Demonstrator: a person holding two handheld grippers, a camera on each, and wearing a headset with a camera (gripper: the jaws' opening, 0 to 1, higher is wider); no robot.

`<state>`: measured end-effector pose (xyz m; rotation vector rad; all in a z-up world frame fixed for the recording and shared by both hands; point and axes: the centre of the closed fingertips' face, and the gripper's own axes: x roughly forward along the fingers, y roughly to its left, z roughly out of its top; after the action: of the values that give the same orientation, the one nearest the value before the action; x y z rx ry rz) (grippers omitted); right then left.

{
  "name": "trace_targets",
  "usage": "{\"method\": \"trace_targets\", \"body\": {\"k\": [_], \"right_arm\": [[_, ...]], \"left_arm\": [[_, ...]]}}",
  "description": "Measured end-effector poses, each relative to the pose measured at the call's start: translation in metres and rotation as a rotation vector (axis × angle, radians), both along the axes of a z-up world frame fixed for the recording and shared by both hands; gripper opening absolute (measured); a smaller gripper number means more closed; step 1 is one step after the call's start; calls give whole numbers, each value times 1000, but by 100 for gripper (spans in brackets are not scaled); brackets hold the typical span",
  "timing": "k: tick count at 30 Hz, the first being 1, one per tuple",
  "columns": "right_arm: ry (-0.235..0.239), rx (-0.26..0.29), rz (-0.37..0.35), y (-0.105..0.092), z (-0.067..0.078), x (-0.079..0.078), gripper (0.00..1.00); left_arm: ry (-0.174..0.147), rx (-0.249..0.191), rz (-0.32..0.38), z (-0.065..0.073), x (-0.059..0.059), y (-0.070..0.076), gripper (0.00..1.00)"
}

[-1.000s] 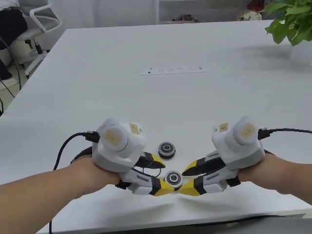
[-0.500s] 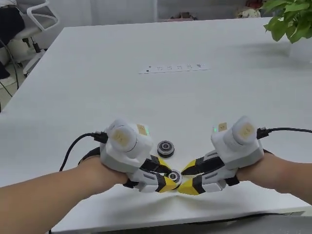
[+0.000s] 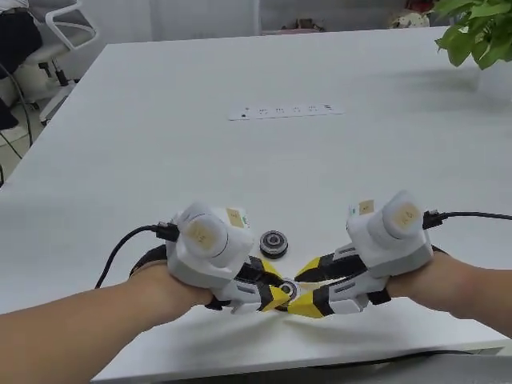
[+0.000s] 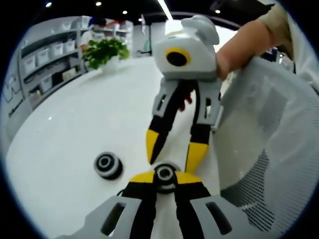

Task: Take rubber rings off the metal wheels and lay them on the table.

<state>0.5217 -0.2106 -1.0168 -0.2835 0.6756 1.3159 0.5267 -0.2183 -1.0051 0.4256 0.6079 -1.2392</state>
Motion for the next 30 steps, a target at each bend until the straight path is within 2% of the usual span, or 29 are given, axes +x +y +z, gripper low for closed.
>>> {"method": "trace_targets", "body": {"k": [4,9,15,30], "right_arm": [[-24,-5,16,5,-1,-1,33],[-47,-28,30,4,-4,0,27],[-45,-45,28,-1,-7,-1,24],[-30,-45,15,-8,-7,-2,18]], "left_arm": [[-1,-5,8,0,0,0,14],[-4,-11,16,0,0,0,14],[-5,-17,23,0,0,0,14],[-18,-21,36,0,-1,1,14]]}}
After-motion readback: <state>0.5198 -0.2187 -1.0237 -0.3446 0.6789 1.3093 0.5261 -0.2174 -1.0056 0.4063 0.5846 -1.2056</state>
